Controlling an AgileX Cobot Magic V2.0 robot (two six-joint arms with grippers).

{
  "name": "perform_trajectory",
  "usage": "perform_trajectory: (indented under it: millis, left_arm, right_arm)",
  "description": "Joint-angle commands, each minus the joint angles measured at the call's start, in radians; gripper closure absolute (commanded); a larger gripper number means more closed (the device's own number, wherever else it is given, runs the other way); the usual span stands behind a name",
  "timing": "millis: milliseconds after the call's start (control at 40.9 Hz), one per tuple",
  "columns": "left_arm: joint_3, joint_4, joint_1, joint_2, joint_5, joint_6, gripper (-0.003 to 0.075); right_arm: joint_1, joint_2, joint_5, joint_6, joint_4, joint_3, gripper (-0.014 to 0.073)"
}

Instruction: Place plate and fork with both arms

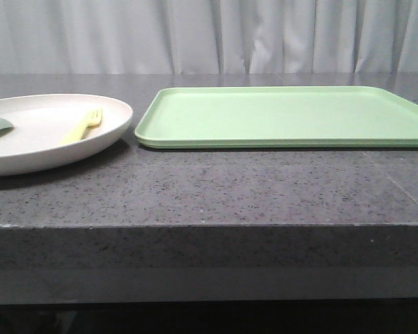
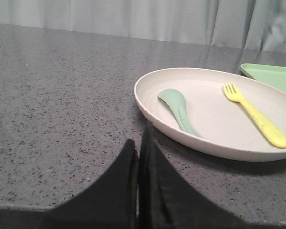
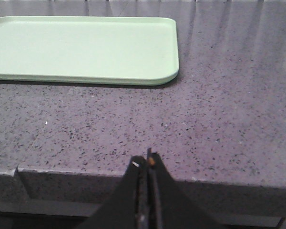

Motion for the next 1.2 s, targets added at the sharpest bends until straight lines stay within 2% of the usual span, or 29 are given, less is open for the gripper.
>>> perform_trajectory:
  millis: [0, 1174]
  left_arm:
    - [0.002, -0.002, -0.008, -0.021, -0.086, 0.0, 0.0738]
    - [0.002, -0.008, -0.008, -0.021, -0.112, 0.0, 0.0738]
  right_arm:
    - [-0.001, -0.017, -0.075, -0.008, -0.01, -0.005, 0.0661]
    - [-0.001, -0.017, -0.11, -0.007, -0.01, -0.005, 0.0661]
